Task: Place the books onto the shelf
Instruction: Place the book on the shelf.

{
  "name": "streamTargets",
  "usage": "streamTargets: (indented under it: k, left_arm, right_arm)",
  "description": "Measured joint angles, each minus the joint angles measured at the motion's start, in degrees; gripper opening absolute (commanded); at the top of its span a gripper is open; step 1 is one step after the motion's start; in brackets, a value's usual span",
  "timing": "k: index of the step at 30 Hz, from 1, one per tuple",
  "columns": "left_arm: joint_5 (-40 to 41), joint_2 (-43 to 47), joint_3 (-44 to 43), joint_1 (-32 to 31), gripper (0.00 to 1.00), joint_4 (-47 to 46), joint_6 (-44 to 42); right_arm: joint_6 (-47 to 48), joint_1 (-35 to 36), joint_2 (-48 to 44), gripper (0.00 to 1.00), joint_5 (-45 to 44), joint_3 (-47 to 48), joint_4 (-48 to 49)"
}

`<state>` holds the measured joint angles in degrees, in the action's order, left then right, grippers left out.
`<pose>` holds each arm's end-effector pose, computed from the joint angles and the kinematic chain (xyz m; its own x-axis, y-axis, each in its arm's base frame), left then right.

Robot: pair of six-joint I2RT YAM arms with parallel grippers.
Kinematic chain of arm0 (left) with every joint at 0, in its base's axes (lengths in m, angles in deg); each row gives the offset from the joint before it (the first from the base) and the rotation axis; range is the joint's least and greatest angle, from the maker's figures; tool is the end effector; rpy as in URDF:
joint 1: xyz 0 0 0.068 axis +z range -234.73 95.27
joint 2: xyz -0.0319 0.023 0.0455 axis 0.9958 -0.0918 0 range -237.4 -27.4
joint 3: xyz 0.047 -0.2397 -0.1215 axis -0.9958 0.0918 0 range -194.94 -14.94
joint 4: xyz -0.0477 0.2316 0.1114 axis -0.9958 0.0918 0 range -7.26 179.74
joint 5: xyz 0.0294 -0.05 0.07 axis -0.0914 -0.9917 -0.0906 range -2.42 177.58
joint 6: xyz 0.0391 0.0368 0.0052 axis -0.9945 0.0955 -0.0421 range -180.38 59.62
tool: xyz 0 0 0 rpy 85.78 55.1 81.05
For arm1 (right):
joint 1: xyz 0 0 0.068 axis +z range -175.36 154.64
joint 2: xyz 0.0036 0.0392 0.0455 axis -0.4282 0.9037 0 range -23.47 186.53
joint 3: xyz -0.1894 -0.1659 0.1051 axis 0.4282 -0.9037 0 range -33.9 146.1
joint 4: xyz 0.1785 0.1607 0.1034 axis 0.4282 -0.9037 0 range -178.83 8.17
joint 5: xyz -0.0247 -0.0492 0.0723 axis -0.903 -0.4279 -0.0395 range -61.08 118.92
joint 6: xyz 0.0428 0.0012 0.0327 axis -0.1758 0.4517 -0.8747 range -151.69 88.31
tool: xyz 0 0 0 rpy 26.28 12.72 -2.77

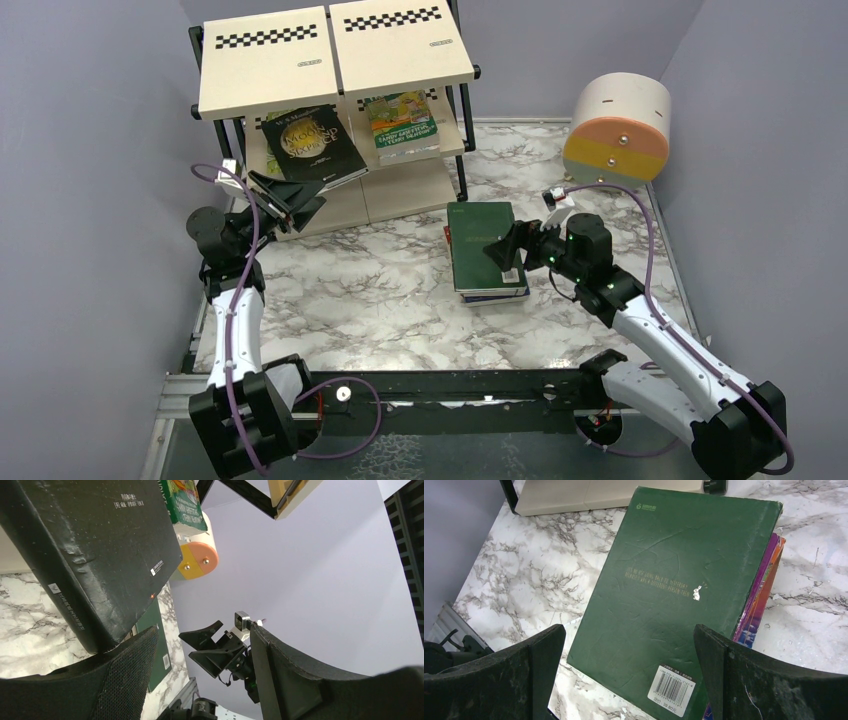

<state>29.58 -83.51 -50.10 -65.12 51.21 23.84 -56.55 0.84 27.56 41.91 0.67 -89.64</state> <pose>0.2119 0.0435 0.3181 -0.5868 -0.7689 -0.2540 0.2333 0.1398 -0.9623 0.1805 0.0976 0.2623 -0.5928 0.1649 -0.7883 -0.4020 0.7875 0.4671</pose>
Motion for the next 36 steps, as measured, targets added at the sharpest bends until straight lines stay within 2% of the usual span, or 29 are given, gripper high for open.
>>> streamTargets:
  k: [36]
  left_arm:
    - [0.6,-4.7,-2.1,3.8,0.6,0.0,-0.4]
  right_arm:
    - [0.0,0.0,0.0,0.98,0.0,0.0,0.1]
